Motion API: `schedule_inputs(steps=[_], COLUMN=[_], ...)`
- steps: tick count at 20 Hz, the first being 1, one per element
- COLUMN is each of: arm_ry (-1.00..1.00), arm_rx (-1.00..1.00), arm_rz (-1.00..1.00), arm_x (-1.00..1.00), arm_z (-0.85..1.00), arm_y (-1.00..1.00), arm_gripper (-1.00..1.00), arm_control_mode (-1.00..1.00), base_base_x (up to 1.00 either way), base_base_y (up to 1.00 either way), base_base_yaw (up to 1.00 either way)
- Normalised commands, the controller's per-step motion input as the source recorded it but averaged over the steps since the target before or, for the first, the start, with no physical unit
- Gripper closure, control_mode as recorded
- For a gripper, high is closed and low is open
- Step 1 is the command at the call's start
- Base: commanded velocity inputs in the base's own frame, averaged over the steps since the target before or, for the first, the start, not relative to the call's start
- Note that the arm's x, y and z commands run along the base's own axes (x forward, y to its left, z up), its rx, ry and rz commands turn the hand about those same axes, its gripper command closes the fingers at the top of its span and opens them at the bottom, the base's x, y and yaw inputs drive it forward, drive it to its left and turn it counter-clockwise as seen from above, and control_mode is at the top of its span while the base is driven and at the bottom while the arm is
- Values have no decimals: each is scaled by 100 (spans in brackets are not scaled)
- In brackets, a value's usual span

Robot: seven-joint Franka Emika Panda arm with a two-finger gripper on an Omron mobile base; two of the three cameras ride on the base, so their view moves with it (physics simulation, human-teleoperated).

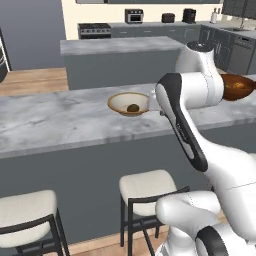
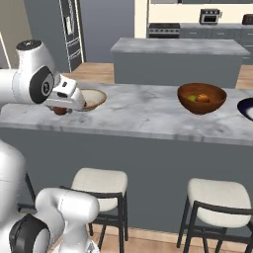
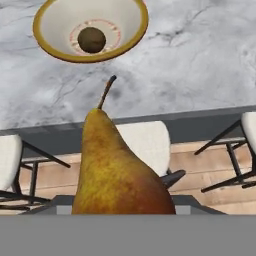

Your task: Take the fruits from the plate on the dining counter and place two fruits in each bowl.

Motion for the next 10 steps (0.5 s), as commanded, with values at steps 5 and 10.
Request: schedule_inputs(steps=[5,10], arm_ry=[2,5], arm_rx=[9,1], arm_rz=[2,0], arm_x=[100,97], arm_z=[17,-39], arm_y=[15,15], arm_gripper=[100,100], arm_control_mode=[-100,-100], base_base_x=[0,0], base_base_y=[0,0], base_base_yaw=[0,0])
